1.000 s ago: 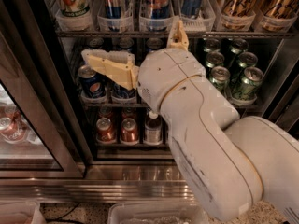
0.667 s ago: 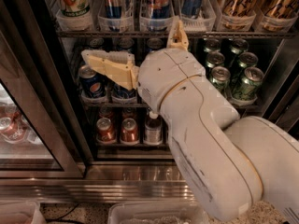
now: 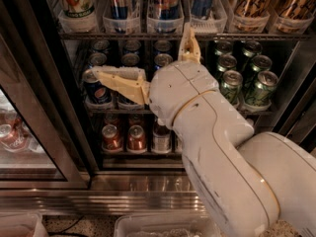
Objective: Pick redbull can from top shelf of fridge
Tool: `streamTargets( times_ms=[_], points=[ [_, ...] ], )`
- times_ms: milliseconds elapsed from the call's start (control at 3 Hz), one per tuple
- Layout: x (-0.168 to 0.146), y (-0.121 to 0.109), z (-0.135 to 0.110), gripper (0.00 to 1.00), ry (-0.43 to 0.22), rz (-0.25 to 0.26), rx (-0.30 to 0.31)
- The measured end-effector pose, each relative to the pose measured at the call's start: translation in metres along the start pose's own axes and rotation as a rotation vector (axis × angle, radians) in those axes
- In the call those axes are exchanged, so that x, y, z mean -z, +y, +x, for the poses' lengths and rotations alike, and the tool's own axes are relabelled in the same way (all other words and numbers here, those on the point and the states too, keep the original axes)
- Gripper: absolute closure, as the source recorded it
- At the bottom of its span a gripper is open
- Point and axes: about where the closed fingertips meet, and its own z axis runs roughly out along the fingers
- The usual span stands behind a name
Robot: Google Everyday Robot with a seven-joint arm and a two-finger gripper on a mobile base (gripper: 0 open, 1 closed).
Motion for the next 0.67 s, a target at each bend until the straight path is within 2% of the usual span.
streamTargets(
  times_ms=[667],
  points=[
    [-0.0087, 0.0047, 0.0054, 0.00, -0.022, -0.025, 0.006]
  ],
)
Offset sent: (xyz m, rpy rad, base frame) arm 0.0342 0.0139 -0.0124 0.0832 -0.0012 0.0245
